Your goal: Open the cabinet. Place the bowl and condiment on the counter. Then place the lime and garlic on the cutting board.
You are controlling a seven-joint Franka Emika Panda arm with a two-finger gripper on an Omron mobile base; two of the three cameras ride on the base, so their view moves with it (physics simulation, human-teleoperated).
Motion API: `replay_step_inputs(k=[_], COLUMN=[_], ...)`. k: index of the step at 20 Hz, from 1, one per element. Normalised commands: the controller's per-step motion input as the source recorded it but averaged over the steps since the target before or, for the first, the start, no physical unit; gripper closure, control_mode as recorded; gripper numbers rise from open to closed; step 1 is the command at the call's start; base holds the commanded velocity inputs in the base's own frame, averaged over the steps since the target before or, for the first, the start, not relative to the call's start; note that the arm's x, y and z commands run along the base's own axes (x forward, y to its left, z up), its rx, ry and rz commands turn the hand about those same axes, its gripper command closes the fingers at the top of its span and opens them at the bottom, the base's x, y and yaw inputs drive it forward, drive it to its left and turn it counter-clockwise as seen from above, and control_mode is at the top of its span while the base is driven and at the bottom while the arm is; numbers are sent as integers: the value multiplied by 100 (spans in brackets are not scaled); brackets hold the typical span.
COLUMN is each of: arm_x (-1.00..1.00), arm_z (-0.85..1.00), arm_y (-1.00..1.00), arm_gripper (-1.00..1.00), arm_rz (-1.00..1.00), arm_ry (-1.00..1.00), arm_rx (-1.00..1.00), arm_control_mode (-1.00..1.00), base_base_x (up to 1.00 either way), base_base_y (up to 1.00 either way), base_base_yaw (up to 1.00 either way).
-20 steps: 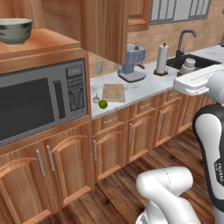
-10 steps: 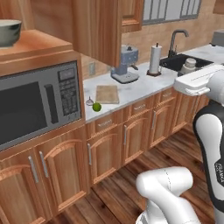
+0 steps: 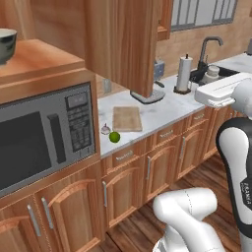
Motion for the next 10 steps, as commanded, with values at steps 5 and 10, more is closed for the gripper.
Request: replay_step_inputs(k=[5, 10], arm_x=[0, 0], arm_z=[0, 0], arm_y=[0, 0], arm_gripper=[100, 100], arm_rz=[0, 0], arm_ry=[0, 0], arm_rx=[0, 0], arm_control_mode=[100, 100], base_base_x=[28, 31], base_base_y=[-64, -55], base_base_yaw=[0, 2])
